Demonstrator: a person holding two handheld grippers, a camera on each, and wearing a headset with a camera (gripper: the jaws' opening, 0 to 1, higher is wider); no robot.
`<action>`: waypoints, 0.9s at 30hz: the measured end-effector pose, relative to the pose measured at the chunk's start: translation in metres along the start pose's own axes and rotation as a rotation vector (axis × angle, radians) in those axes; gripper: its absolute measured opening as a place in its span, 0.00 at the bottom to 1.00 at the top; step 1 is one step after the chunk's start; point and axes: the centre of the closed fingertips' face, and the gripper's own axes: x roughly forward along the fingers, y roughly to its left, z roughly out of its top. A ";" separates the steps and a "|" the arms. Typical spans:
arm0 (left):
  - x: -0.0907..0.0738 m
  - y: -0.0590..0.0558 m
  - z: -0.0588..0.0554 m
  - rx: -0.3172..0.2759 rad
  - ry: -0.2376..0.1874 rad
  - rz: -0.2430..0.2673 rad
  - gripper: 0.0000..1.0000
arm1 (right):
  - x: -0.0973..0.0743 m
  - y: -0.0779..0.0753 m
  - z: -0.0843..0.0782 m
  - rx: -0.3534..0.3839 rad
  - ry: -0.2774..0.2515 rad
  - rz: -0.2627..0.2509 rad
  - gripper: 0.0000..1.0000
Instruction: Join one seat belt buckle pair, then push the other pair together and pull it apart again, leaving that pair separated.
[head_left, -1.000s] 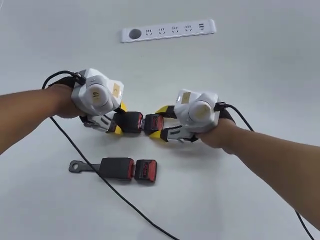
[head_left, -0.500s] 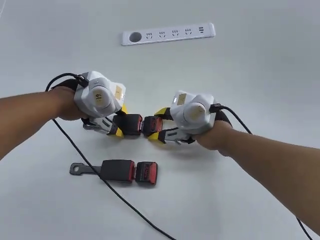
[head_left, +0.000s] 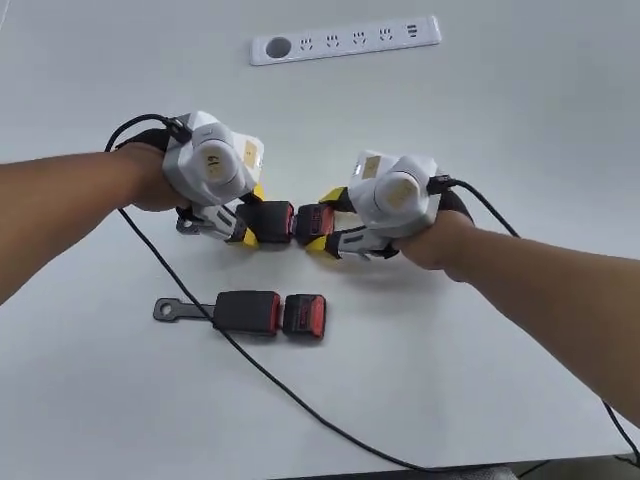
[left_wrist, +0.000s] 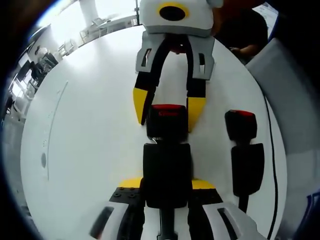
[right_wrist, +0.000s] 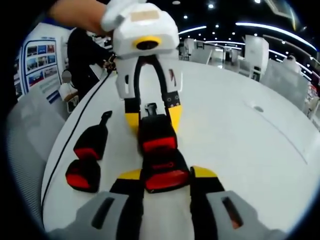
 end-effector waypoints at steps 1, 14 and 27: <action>0.000 0.000 0.000 0.000 0.002 0.000 0.33 | 0.000 0.000 0.000 0.000 0.002 -0.001 0.35; 0.000 0.000 -0.001 -0.003 0.001 0.005 0.33 | -0.003 0.004 0.003 -0.002 0.015 -0.012 0.35; 0.000 -0.001 -0.001 -0.007 -0.015 0.004 0.34 | -0.006 0.006 0.003 -0.021 0.024 -0.006 0.35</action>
